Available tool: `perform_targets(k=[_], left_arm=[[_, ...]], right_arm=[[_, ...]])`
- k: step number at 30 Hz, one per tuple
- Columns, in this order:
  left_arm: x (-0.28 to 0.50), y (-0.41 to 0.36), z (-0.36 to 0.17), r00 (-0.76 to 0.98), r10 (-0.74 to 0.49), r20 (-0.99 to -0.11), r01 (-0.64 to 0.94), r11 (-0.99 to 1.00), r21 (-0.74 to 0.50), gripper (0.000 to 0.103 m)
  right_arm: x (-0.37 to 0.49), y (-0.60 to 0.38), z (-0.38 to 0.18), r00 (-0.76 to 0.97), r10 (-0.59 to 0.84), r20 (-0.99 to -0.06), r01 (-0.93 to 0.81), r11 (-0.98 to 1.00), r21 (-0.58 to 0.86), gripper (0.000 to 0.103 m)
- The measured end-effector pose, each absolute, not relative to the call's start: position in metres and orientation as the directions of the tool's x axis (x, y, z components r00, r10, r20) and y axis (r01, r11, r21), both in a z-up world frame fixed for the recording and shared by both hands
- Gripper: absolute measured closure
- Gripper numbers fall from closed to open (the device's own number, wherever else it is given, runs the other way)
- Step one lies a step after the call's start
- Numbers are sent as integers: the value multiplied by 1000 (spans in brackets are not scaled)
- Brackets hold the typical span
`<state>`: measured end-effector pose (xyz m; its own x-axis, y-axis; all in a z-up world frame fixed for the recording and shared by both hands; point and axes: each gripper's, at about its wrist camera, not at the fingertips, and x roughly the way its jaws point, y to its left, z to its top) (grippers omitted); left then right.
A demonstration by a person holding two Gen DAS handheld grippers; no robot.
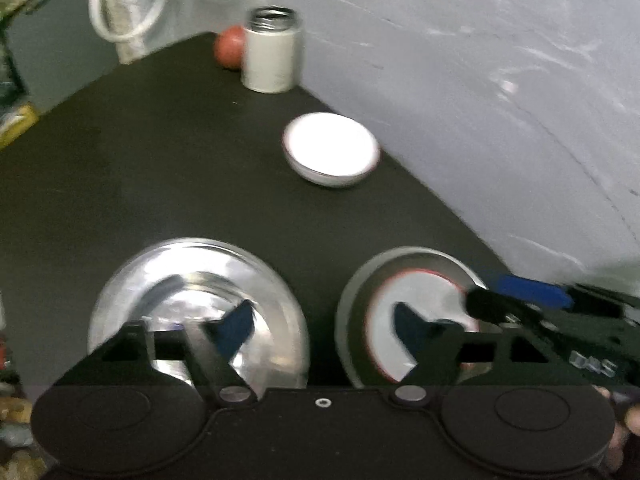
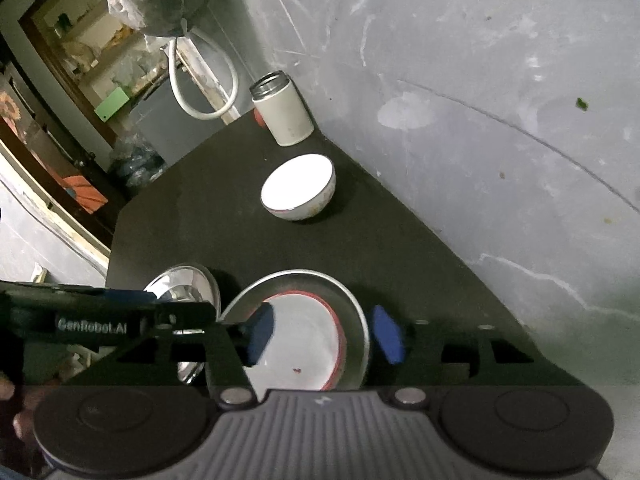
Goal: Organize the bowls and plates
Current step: 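Lower the white bowl into the steel mixing bowl and open both tools, then move both tools to the second red-rimmed white bowl and close on its rim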
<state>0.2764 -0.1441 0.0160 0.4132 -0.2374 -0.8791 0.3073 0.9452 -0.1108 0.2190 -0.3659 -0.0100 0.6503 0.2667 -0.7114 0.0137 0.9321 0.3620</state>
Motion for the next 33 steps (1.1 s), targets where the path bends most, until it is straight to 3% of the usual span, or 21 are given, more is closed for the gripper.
perform_targets(k=[2,6,10,20,27,33], left_arm=[[280,-142,13,447,-167,-879,271,962,-45,8],[291,-134,6,460,-63,-886,223,974,47,4],[306,-122,3,456,-33,-890,195,979,64,2],[354,-116,5,480,-15,-877,189,978,87,2],[402,-129,2,517,-82,-852,256,965,62,2],[434,-142,-10,505,-143,-851,323,946,32,2]], right_arm=[[221,-365,-14,655,277,-703,10,927,375,30],[229,-360,-18,662,288,-692,10,920,393,15],[239,-354,-23,675,283,-682,18,917,398,9],[278,-339,-26,724,185,-665,93,929,359,9],[319,-334,-27,735,85,-673,177,934,312,9],[350,-332,-35,704,53,-708,216,934,285,17]])
